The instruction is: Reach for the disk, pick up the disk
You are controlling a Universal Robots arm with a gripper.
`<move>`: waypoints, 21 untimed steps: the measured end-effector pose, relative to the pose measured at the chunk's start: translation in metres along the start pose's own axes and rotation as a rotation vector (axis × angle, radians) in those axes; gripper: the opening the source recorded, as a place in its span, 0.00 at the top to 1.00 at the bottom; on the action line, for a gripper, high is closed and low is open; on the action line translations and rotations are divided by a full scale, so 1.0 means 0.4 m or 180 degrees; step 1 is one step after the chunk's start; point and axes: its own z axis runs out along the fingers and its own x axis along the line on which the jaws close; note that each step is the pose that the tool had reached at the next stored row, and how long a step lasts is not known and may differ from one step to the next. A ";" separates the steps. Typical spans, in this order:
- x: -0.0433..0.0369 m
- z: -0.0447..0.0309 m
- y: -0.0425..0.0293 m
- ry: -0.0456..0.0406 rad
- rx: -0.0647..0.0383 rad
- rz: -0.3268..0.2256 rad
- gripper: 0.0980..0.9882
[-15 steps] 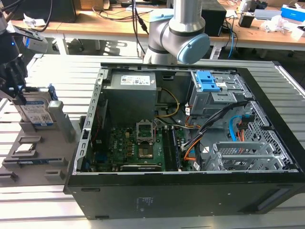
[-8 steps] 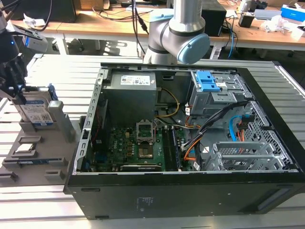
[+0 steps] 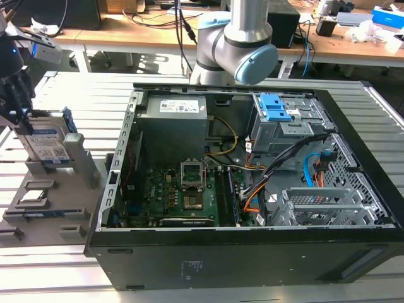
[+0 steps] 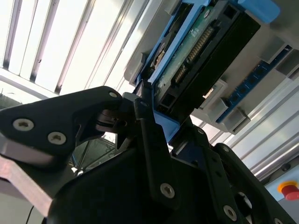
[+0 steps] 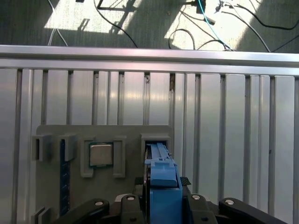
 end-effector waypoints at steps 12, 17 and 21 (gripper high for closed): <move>-0.001 -0.017 -0.002 0.0000 -0.0004 0.0000 0.70; -0.001 -0.027 -0.003 0.0000 -0.0007 0.0000 0.70; -0.001 -0.035 -0.005 0.0000 -0.0010 0.0000 0.70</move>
